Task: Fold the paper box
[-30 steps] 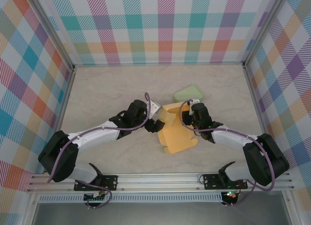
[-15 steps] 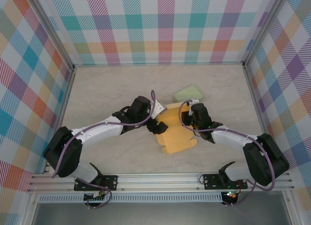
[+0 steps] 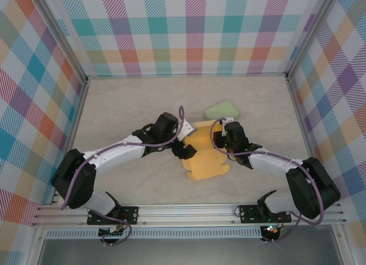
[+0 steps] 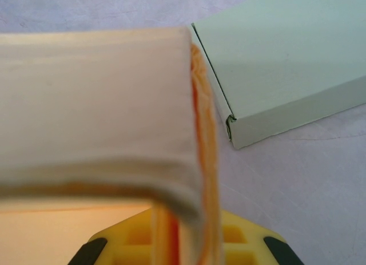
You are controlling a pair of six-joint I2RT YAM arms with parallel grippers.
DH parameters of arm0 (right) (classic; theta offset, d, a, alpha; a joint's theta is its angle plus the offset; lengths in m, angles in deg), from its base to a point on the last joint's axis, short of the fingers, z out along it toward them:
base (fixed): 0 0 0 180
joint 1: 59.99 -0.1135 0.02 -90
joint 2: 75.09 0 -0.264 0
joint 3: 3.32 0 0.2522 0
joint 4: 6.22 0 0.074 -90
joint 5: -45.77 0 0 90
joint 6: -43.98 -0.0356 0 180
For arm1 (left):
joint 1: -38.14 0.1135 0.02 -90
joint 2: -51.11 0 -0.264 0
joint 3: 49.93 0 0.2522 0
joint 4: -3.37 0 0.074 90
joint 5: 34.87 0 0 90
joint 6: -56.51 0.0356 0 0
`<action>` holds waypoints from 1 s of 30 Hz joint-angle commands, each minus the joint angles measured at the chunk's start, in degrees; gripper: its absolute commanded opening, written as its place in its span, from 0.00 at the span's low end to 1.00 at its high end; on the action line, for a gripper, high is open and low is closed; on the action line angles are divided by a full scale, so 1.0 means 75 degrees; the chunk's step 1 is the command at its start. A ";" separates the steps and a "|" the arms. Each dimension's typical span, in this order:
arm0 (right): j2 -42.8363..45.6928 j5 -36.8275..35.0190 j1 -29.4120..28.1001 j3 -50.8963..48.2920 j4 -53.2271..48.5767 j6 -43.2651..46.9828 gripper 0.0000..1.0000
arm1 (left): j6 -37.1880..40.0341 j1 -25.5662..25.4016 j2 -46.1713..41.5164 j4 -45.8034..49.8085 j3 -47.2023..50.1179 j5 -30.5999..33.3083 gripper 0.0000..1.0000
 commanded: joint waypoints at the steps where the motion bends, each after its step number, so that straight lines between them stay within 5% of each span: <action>1: -0.0030 0.0073 -0.0042 0.0047 0.0221 -0.0026 0.00 | -0.0290 -0.0002 -0.0453 -0.0002 -0.0013 0.0150 0.89; 18: -0.0006 0.0068 -0.0041 0.0049 0.0214 -0.0003 0.00 | -0.1427 0.0221 -0.3110 -0.1770 0.2367 0.1647 0.93; 24: -0.0006 0.0062 -0.0043 0.0048 0.0229 -0.0002 0.00 | -0.1097 0.0323 -0.2687 -0.1673 0.2190 0.0919 0.77; 30: -0.0010 0.0050 -0.0053 0.0048 0.0214 -0.0003 0.00 | -0.0831 0.0324 -0.1585 -0.1662 0.1607 0.0615 0.73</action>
